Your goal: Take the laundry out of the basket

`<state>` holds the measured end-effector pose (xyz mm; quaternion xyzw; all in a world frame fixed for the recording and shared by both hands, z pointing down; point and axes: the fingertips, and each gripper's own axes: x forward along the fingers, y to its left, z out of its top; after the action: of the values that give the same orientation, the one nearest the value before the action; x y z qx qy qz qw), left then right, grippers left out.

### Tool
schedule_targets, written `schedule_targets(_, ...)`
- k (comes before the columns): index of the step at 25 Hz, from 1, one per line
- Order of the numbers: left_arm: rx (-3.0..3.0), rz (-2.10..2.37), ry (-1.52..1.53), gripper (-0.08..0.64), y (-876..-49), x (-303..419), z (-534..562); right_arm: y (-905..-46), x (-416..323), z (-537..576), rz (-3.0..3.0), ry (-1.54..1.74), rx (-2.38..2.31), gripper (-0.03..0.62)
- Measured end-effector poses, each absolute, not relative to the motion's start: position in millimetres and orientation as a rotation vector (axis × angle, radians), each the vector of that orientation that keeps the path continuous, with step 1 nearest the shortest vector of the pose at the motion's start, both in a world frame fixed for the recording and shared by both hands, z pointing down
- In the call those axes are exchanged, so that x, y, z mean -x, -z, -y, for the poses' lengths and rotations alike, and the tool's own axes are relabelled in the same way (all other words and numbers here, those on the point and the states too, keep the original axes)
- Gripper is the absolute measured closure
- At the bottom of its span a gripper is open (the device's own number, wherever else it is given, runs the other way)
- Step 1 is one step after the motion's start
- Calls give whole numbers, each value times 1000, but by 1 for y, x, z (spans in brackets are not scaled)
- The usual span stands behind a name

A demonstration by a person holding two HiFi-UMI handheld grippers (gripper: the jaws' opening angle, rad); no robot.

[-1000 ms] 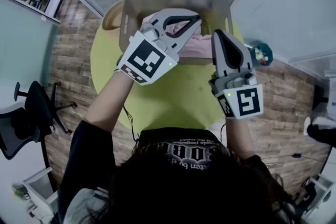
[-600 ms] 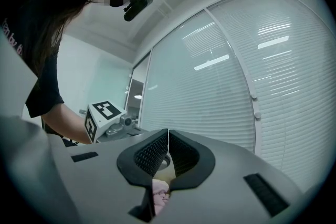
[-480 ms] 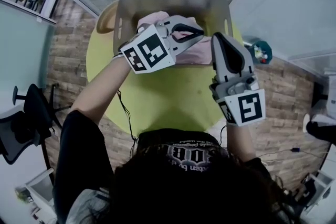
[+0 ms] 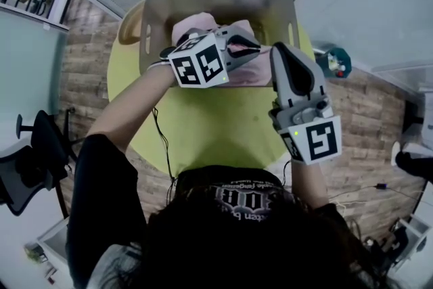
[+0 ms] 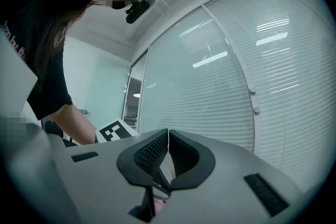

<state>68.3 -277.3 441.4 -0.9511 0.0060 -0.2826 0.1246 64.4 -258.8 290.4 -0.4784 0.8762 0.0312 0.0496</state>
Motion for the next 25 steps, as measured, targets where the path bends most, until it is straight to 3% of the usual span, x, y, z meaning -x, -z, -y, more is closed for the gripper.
schedule_targets(8,2785,78,931,364,-466,-61,277,-298,-69,262,-2663,-59,1464,563)
schedule_targets(15,2755,215,1083,240,-495,-56,263,-301,-67,262,-2670,-41,1450,563)
schedule_targets(21,2694,296,1212,180,-521,-53,262,-301,-67,262,-2672,-37,1446,563)
schedule_targets(25,2649,329,1286,176,-540,-50,262,-302,-68,262,-2671,-33,1448,563)
